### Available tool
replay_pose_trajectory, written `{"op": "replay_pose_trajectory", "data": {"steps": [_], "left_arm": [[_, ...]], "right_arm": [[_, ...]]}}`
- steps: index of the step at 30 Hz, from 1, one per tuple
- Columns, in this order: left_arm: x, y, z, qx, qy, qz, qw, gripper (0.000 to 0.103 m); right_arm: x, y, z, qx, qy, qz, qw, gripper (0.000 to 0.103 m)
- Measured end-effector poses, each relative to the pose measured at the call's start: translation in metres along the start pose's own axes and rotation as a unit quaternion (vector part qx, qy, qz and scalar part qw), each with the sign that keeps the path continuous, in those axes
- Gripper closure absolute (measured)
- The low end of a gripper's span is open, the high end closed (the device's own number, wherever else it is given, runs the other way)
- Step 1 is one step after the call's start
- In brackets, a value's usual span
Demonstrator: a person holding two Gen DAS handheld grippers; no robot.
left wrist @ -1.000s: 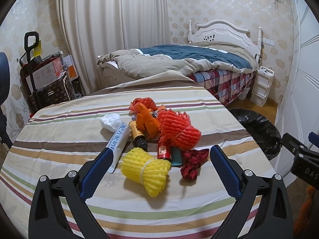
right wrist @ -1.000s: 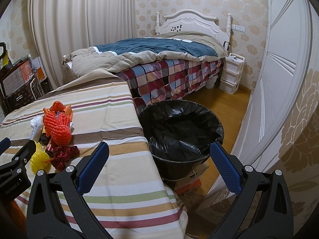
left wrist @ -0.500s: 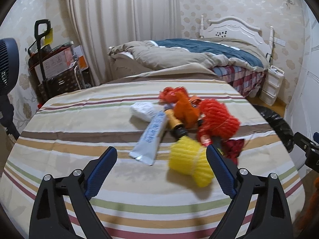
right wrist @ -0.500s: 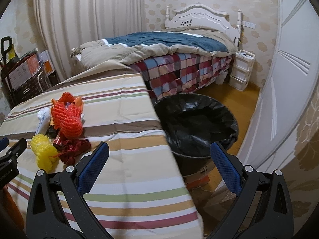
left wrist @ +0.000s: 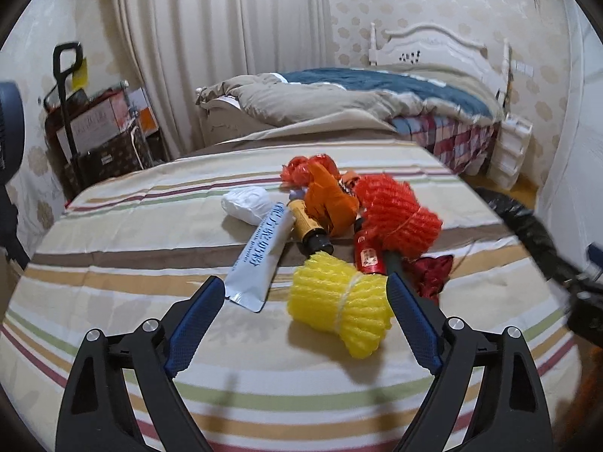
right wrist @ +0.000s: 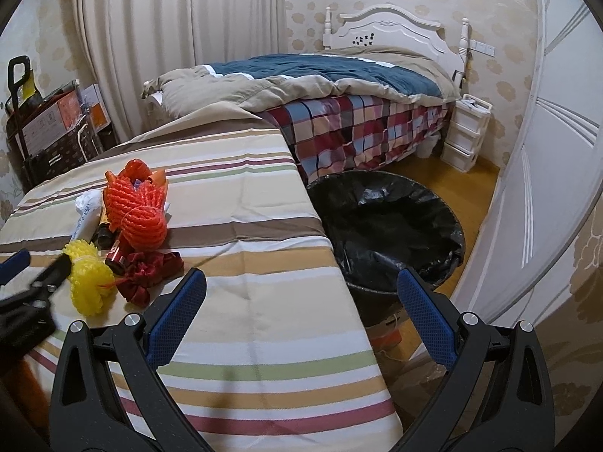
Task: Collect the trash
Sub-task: 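Grasp the yellow foam net with the left tool while the right tool grasps the dark red ribbon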
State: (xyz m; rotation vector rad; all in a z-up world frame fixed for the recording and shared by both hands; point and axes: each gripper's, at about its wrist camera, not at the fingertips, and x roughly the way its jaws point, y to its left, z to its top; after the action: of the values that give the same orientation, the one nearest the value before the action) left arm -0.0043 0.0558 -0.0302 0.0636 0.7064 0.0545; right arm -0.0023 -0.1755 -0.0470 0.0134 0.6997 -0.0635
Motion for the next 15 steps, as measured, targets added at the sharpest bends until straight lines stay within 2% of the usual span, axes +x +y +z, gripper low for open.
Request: {"op": "replay_pose_trajectory", "data": {"steps": [6,10,15], "left_arm": [[0.009,-0.011,0.001,0.012,0.001,-0.003,0.9999,0.012],[0.012,-0.015,0.002,0.014,0.016,-0.025,0.9995,0.012],[0.007,-0.020,-0.001,0.024,0.012,-0.038,0.9989,0.013]], "right_arm": [[0.004,-0.002,-0.004,0.002,0.008,0.006,1.000,0.004],[0.006,0.002,-0.007,0.000,0.011,0.011,1.000,0.004],[0.005,0.003,-0.006,0.000,0.010,0.011,1.000,0.004]]}}
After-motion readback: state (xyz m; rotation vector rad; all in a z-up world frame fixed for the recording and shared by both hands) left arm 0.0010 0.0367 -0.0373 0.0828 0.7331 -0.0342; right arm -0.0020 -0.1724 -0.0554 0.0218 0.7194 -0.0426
